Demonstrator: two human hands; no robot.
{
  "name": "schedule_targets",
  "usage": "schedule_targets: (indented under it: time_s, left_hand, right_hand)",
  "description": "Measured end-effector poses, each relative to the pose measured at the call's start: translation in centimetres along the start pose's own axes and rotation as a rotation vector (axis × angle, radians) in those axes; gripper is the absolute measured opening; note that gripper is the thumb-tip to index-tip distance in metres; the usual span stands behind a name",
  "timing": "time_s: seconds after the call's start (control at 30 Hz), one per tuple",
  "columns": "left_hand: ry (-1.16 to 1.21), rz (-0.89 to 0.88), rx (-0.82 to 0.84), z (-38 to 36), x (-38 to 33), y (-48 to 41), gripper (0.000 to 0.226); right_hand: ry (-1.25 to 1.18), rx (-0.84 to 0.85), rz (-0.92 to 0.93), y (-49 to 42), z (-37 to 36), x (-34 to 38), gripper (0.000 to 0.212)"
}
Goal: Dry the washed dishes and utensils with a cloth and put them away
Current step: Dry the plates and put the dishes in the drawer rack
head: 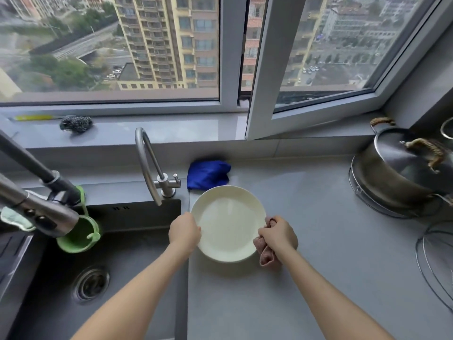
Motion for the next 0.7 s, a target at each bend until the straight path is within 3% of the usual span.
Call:
schedule_targets:
  time_s: [0.23,0.43,0.6,0.7]
  left_hand:
    - [0.01,-0.061,-0.082,2.2,-0.6,0.7,0.005]
    - [0.638,0.057,0.014,2.5,0.4,1.5,0.018]
    - [0.911,0.173,0.115,2.5,0.3,2.0,0.02]
    - [1.043,0.257,0.234,2.6,0.2,2.9,0.02]
  right_hand:
    - [0.102,-0.032,0.03,-0.3,-0.2,0.3,0.031]
    - [0.047,0.039,0.007,-0.3,0.0,0.0,0.033]
    - [-0.126,0.079,0.017,0.2,1.4,-0.5,0.02]
    - [-0.275,0.142,0.072,0.8,3.1,-0.3,0.025]
Point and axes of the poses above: each hand's wrist, its own y-axis away from the middle knuckle, its own z-axis out of the back of the hand, x = y × z, the point moved 4 cm from there along -y, towards the middle knuckle, and after that the axes turned 8 degrees about -z, right-handed, at the moved point
